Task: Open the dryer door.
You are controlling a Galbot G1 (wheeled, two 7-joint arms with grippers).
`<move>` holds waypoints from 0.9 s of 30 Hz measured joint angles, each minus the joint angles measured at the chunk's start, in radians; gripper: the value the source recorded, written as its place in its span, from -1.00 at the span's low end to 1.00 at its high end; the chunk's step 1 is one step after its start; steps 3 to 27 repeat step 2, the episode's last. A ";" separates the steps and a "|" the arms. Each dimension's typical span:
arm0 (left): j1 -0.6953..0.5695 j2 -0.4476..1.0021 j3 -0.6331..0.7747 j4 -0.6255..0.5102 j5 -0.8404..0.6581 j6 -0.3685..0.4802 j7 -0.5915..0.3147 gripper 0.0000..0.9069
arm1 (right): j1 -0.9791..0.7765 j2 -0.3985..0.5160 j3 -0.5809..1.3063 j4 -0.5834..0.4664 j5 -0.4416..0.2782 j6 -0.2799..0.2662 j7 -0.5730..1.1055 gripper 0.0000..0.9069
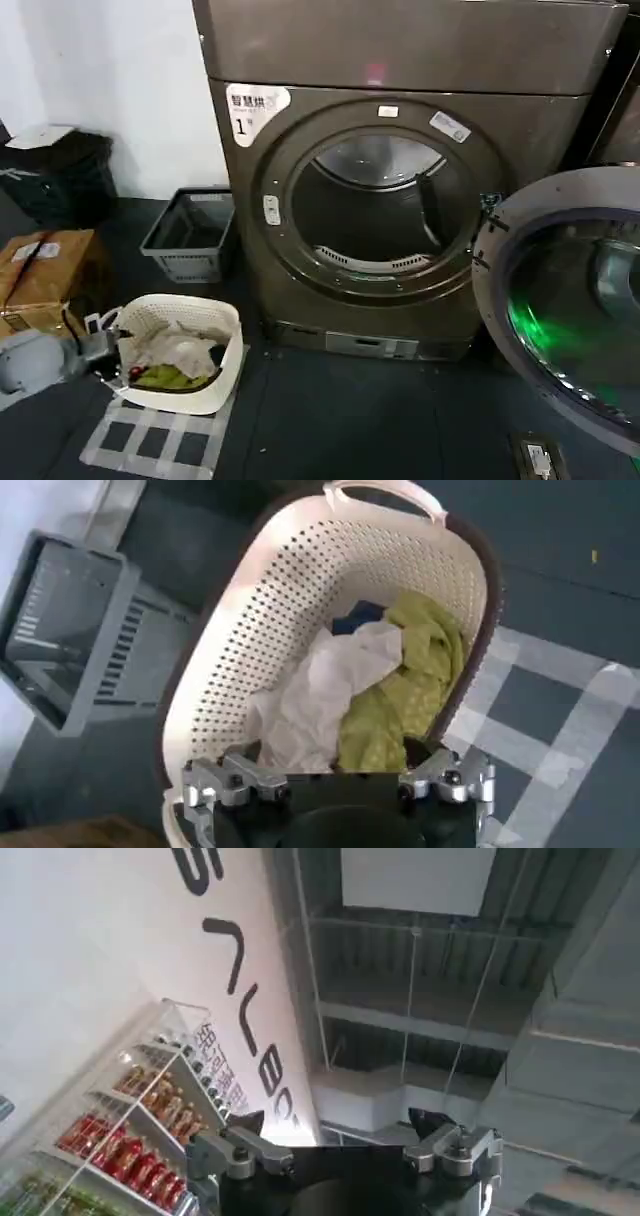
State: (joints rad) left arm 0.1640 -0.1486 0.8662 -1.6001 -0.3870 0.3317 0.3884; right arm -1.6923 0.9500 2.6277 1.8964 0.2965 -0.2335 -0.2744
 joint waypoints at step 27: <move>0.002 0.001 -0.002 0.002 0.000 -0.001 0.000 1.00 | 0.000 0.000 0.000 0.000 0.000 0.000 0.000 1.00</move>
